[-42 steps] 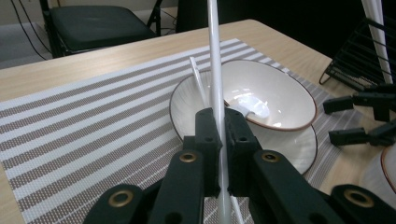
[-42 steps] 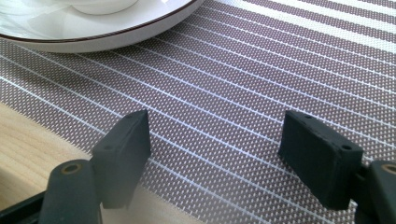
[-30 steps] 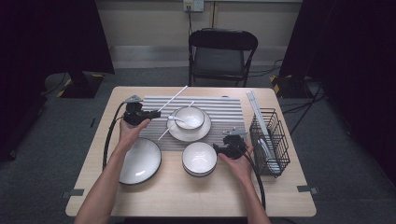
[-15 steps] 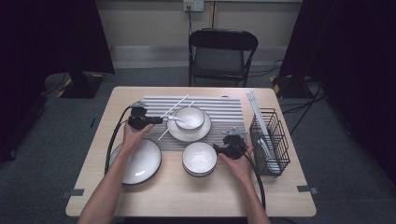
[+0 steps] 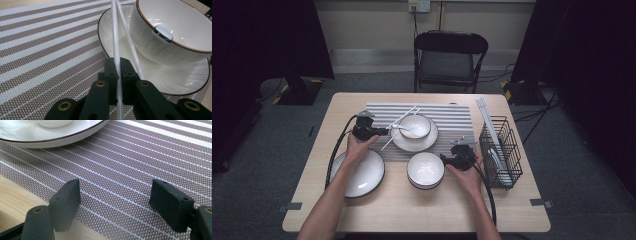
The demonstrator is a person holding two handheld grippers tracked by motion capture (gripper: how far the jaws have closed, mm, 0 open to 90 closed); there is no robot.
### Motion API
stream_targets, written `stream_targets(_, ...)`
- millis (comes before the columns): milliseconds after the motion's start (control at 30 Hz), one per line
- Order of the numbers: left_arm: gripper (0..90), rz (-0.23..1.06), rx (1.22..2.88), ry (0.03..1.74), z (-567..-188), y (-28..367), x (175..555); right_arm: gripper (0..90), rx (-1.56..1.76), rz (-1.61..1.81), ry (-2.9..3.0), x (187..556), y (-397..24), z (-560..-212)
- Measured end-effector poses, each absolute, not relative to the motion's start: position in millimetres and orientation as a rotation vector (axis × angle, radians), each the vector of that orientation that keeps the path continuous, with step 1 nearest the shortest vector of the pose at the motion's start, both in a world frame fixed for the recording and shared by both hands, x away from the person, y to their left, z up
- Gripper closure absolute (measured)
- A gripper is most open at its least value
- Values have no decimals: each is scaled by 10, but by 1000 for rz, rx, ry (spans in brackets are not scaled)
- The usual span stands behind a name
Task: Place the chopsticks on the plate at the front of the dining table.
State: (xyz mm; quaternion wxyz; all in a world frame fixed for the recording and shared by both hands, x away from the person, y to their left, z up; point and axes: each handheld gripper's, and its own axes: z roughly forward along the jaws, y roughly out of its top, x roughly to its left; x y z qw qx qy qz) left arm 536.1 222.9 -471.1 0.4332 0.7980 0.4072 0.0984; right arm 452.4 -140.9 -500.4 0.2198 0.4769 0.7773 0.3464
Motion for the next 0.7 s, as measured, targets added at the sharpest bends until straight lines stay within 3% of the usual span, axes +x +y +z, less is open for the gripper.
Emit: stream_targets(700,836,207,2011,1027,-4757,2204,5368,240,1320,960,2151,4524,-1410,-5004)
